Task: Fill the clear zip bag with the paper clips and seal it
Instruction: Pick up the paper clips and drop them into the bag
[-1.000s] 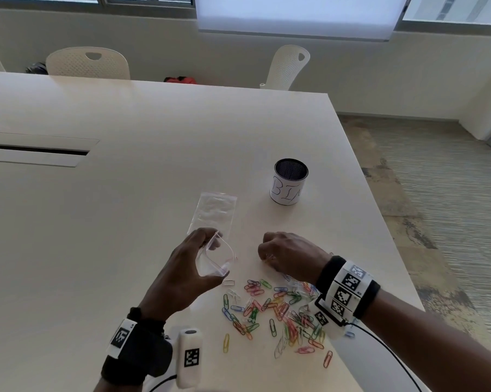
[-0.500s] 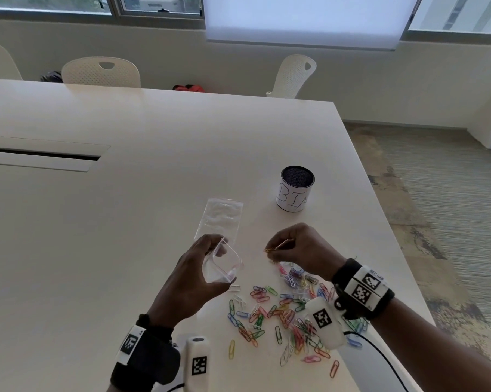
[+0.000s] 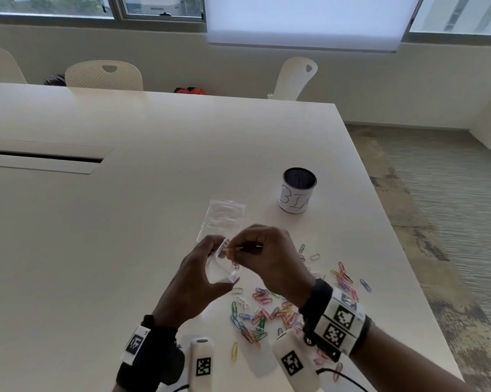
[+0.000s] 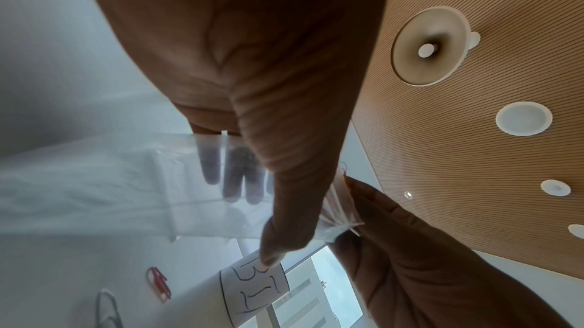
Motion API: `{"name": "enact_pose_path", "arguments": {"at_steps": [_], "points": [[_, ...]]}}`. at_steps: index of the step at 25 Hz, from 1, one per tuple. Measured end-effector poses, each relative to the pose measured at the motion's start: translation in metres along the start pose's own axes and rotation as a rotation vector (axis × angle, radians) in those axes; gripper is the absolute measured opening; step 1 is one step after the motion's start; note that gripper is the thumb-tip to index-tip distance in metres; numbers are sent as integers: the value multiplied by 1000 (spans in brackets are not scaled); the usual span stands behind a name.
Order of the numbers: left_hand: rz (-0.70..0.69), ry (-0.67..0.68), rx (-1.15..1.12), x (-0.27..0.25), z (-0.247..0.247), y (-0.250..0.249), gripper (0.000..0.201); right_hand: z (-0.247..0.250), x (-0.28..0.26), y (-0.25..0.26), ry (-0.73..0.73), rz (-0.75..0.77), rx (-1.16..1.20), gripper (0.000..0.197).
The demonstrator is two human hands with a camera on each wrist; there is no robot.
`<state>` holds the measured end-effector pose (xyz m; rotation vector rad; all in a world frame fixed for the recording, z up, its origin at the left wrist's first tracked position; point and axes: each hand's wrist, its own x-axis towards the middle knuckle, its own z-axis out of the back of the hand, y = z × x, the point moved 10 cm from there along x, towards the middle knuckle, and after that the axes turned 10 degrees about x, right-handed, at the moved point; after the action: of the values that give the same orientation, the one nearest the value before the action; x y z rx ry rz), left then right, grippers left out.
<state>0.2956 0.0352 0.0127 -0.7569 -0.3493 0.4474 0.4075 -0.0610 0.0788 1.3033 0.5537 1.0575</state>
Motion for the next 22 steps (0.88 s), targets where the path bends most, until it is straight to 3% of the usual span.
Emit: {"name": "enact_pose_path", "arguments": {"at_steps": [3, 8, 13, 17, 19, 22], "points": [[12, -1, -21, -2, 0, 0, 62, -14, 0, 2, 68, 65, -149, 17], [24, -2, -36, -3, -1, 0, 61, -18, -1, 8, 95, 80, -177, 17], [12, -9, 7, -4, -1, 2, 62, 11, 4, 13, 13, 113, -217, 10], [7, -24, 9, -4, 2, 3, 60, 41, 12, -17, -38, 18, -298, 9], [2, -42, 13, -5, 6, 5, 60, 38, 13, -37, 39, -40, -380, 11], [5, -67, 25, -9, 13, 8, 61, 3, 6, -63, 310, -93, -495, 28]]}}
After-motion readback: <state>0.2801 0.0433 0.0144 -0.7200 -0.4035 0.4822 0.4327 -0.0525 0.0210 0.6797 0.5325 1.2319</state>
